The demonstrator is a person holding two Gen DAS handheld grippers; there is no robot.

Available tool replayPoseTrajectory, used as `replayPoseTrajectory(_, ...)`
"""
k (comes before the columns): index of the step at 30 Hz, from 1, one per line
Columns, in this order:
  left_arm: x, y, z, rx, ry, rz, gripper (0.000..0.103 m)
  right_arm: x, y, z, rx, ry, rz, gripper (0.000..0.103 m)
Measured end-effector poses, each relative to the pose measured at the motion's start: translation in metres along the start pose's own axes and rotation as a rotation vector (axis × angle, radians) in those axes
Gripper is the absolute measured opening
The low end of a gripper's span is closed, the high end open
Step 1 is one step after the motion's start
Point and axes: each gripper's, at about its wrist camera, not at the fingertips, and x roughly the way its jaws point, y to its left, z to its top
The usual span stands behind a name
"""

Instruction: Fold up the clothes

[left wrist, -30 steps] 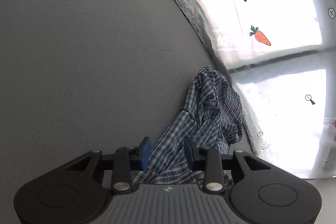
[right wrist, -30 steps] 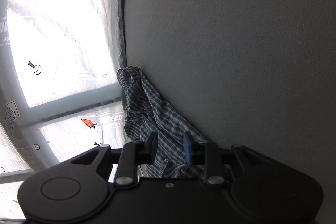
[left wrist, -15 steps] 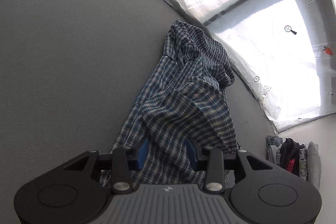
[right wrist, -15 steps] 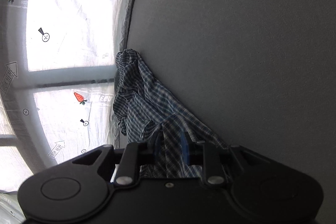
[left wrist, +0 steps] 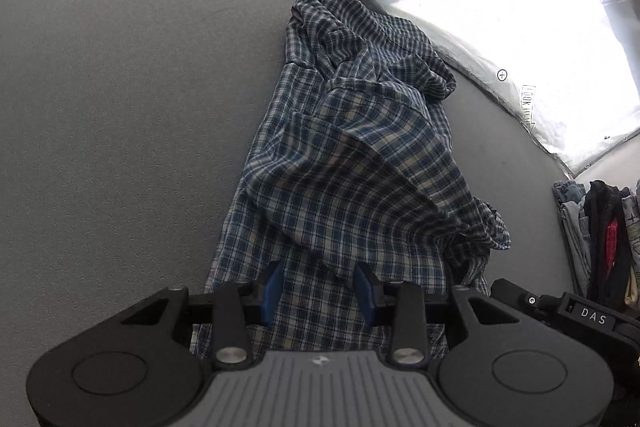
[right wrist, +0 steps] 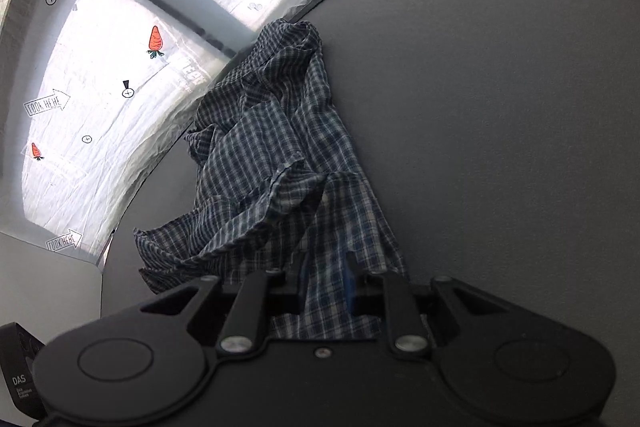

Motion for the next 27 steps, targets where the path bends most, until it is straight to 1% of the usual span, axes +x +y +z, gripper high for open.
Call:
replayPoseTrajectory(2, 0.001, -0.003, 0.004, 0.02, -0.013, 0.008, 0.041, -0.001, 0.008, 0.002, -0.06, -0.016, 0.006, 0.02)
replayPoseTrajectory(5, 0.005, -0.008, 0.01, 0.048, -0.03, 0.019, 0.041, 0.003, 0.024, 0.008, -0.177, -0.016, 0.002, 0.02)
replayPoseTrajectory(8, 0.014, -0.013, 0.024, 0.062, -0.039, 0.027, 0.041, 0.021, 0.039, 0.016, -0.285, 0.028, 0.005, 0.02)
replayPoseTrajectory(10, 0.022, -0.011, 0.033, 0.053, -0.05, 0.04, 0.041, 0.036, 0.045, 0.026, -0.32, 0.024, -0.004, 0.02)
replayPoseTrajectory(12, 0.031, -0.008, 0.046, 0.03, -0.075, 0.068, 0.041, 0.047, 0.049, 0.041, -0.327, -0.024, -0.034, 0.02)
replayPoseTrajectory(15, 0.038, 0.003, 0.065, -0.033, -0.102, 0.122, 0.041, 0.059, 0.053, 0.064, -0.325, -0.108, -0.086, 0.02)
replayPoseTrajectory(17, 0.029, 0.008, 0.071, -0.053, -0.127, 0.124, 0.041, 0.054, 0.054, 0.073, -0.329, -0.138, -0.105, 0.02)
replayPoseTrajectory(18, 0.025, 0.008, 0.07, -0.049, -0.131, 0.126, 0.041, 0.046, 0.054, 0.074, -0.334, -0.152, -0.099, 0.022)
replayPoseTrajectory(19, 0.023, 0.006, 0.065, -0.03, -0.126, 0.127, 0.043, 0.038, 0.053, 0.072, -0.336, -0.157, -0.092, 0.027)
replayPoseTrajectory(20, 0.021, 0.003, 0.06, -0.01, -0.122, 0.129, 0.045, 0.03, 0.053, 0.069, -0.331, -0.149, -0.081, 0.03)
replayPoseTrajectory(23, 0.014, -0.006, 0.045, 0.05, -0.107, 0.134, 0.046, 0.013, 0.052, 0.053, -0.316, -0.094, -0.002, 0.032)
replayPoseTrajectory(24, 0.011, -0.009, 0.04, 0.07, -0.102, 0.136, 0.047, 0.014, 0.053, 0.045, -0.328, -0.068, 0.012, 0.036)
replayPoseTrajectory(25, 0.013, -0.012, 0.034, 0.088, -0.09, 0.139, 0.049, 0.016, 0.056, 0.037, -0.349, -0.034, 0.019, 0.044)
replayPoseTrajectory(26, 0.019, -0.015, 0.026, 0.105, -0.069, 0.143, 0.051, 0.021, 0.059, 0.03, -0.369, -0.01, 0.005, 0.045)
replayPoseTrajectory(27, 0.024, -0.017, 0.019, 0.115, -0.048, 0.15, 0.051, 0.028, 0.061, 0.024, -0.388, 0.008, -0.03, 0.045)
